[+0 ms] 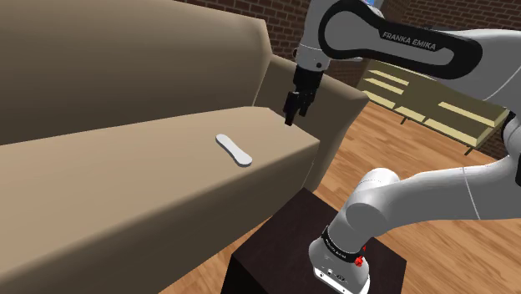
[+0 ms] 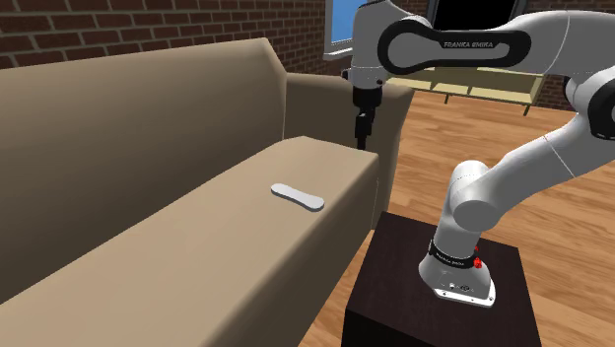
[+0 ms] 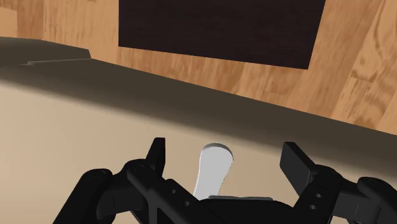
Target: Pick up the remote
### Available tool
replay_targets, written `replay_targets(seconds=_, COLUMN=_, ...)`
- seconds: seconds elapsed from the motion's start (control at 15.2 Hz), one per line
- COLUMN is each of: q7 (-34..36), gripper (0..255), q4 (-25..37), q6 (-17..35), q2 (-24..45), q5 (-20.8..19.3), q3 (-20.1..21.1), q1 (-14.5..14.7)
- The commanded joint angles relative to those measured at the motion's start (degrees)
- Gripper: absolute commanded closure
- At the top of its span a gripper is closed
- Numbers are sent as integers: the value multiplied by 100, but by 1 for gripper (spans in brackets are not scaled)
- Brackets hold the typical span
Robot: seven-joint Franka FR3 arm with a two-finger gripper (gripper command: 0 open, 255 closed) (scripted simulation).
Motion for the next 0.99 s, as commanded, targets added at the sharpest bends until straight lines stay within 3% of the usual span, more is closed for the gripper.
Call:
replay_targets(seconds=0.0, q7=0, gripper=0, q4=0, q6=0, q2=0, q5=0, q3=0, q1=0)
replay_targets(seconds=0.46, q7=237, gripper=0, q4=-269, q6=1395, q2=1042, q5=79, q3=53, q1=-63)
replay_targets(seconds=0.92, q7=459, gripper=0, q4=-126, q6=2662, q2=2365, q5=112, q3=96, q1=-121)
